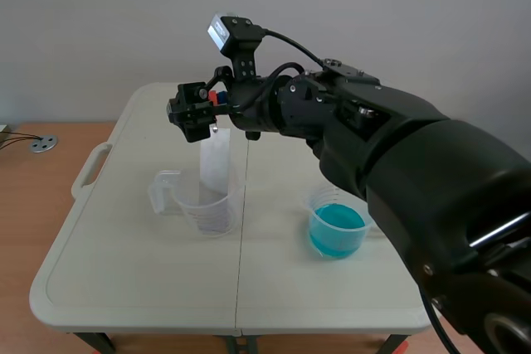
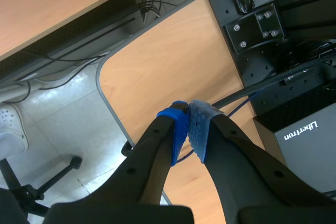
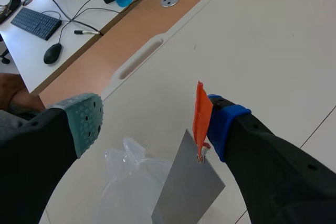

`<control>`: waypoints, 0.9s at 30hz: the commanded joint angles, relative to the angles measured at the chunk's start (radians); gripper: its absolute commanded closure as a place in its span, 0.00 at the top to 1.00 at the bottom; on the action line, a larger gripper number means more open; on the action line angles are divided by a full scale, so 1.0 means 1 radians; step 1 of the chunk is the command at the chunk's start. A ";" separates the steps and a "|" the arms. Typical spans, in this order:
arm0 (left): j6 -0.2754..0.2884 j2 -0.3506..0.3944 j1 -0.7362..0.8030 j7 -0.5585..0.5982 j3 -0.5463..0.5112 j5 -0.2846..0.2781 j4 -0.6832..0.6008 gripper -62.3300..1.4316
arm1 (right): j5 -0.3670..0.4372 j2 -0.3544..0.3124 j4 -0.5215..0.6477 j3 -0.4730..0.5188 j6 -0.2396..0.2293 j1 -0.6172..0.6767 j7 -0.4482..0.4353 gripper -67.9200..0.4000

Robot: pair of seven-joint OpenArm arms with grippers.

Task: Hold the metal plate by the orange handle, dip it into the blue solution, take it out and point at it, then put the plate back in the beaker on the left.
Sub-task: 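Lift the metal plate out of the left beaker, then move the plate over the blue solution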

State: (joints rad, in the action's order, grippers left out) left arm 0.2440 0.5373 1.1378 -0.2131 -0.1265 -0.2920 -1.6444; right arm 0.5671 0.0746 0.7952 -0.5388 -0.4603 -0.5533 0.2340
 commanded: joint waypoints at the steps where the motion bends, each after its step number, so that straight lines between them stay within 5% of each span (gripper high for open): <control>1: 0.006 -0.005 0.006 0.006 0.003 -0.003 -0.011 0.06 | 0.018 0.003 0.015 0.000 -0.005 -0.031 -0.011 0.52; 12: 0.006 -0.005 0.006 0.006 0.003 -0.003 -0.011 0.06 | 0.025 0.003 0.015 0.000 -0.004 -0.031 -0.015 0.30; 20: 0.006 -0.005 0.006 0.006 0.003 -0.003 -0.011 0.06 | 0.019 0.000 0.015 0.000 -0.004 -0.031 -0.011 0.03; 27: 0.006 -0.005 0.006 0.006 0.003 -0.003 -0.011 0.06 | 0.016 0.000 0.015 0.000 -0.013 -0.031 -0.014 0.02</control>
State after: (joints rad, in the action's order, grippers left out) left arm 0.2440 0.5373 1.1378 -0.2131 -0.1265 -0.2920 -1.6444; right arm 0.5735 0.0742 0.7952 -0.5388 -0.4610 -0.5533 0.2337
